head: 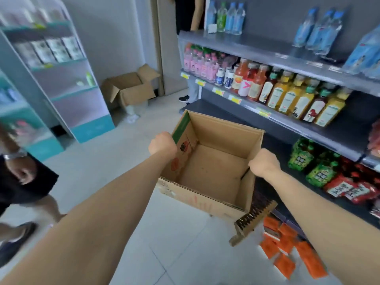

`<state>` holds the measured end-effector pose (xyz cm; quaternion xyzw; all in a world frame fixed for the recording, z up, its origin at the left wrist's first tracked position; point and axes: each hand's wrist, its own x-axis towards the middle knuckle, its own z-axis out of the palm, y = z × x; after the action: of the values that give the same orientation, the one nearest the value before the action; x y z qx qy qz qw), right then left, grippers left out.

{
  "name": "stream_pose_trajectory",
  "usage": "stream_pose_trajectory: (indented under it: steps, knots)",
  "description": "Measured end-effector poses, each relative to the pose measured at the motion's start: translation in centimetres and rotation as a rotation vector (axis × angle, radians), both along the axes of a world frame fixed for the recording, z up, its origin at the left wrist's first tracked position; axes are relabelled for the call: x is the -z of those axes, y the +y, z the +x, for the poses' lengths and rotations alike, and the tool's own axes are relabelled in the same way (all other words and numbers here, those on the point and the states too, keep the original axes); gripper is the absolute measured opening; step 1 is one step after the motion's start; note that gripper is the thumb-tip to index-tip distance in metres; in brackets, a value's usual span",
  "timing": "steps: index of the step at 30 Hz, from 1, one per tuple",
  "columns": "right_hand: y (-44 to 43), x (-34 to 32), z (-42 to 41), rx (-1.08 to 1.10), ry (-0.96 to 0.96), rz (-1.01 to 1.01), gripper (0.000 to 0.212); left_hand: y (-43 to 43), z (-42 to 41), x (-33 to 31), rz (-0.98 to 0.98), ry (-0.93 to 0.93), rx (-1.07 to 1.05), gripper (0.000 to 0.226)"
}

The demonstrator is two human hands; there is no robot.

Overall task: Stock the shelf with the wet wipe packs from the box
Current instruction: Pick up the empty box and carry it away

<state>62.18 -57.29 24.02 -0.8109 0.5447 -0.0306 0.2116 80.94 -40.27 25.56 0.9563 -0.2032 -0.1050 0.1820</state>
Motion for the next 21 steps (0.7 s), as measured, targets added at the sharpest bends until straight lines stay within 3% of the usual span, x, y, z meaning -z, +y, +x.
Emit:
stream_pose_trajectory:
  steps: [9, 21]
  knots:
    - [-0.7, -1.4, 14.0, -0.346, -0.002, 0.004, 0.026, 3.5, 8.7, 0.6, -0.019, -0.034, -0.357, 0.018]
    - [-5.1, 0.0, 37.0, -0.468, 0.071, 0.029, 0.007, 0.2, 29.7, 3.4, -0.033, 0.018, -0.454, 0.013]
